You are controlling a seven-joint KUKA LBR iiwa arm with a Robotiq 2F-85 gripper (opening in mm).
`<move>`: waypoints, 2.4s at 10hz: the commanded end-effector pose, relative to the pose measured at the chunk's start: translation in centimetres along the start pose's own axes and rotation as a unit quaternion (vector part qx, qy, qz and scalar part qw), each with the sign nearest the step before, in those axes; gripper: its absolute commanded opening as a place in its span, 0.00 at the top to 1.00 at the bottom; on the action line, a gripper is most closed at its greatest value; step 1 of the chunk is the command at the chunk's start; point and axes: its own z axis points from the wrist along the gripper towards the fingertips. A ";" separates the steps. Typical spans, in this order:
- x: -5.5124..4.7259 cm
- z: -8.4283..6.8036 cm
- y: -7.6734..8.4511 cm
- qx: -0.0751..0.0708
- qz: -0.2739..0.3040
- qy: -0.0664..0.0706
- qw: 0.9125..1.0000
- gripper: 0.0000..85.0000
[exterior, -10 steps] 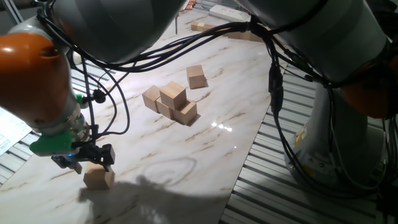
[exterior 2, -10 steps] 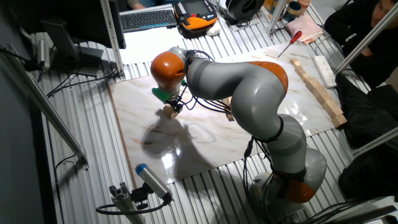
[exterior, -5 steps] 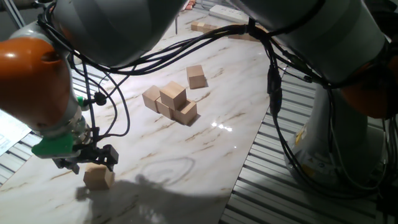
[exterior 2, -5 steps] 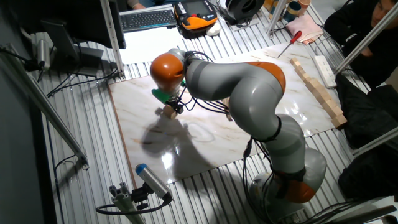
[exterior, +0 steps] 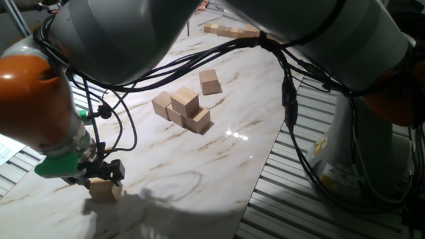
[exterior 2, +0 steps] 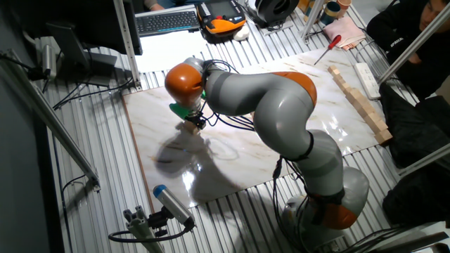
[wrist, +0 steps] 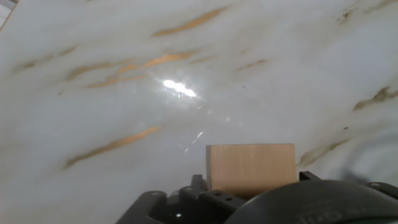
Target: Stack the blocks into a pyramid shape
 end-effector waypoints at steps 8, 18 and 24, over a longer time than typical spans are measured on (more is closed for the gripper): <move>-2.2 -4.4 -0.9 -0.053 -0.143 0.042 0.987 1.00; -5.9 -8.6 -1.2 -0.080 -0.388 -0.010 0.918 1.00; -5.9 -8.6 -1.2 -0.026 -0.285 -0.017 0.958 1.00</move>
